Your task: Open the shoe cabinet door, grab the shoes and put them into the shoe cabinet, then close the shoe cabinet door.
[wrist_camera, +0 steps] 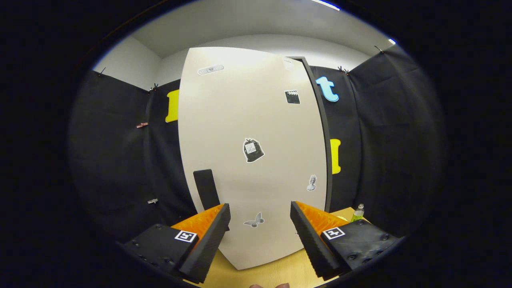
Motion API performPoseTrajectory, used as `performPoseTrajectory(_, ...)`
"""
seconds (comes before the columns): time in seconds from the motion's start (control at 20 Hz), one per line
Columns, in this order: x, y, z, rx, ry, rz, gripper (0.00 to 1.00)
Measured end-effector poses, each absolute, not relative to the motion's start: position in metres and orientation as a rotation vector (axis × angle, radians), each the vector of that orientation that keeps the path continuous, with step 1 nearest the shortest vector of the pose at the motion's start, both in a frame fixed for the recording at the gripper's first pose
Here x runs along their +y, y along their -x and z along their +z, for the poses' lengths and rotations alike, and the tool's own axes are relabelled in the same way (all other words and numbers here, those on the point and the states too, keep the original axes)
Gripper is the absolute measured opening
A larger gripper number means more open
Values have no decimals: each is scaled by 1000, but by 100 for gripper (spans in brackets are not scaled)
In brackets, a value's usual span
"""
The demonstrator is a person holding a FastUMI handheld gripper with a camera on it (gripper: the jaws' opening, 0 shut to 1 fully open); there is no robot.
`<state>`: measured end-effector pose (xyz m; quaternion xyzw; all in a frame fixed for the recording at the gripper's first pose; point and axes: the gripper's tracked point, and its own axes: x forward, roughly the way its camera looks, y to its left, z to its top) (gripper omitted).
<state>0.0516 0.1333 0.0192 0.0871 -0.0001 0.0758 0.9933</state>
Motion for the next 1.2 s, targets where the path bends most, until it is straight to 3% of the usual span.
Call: performPoseTrajectory(1.2, 124, -41, 15, -32, -87, 145, 98)
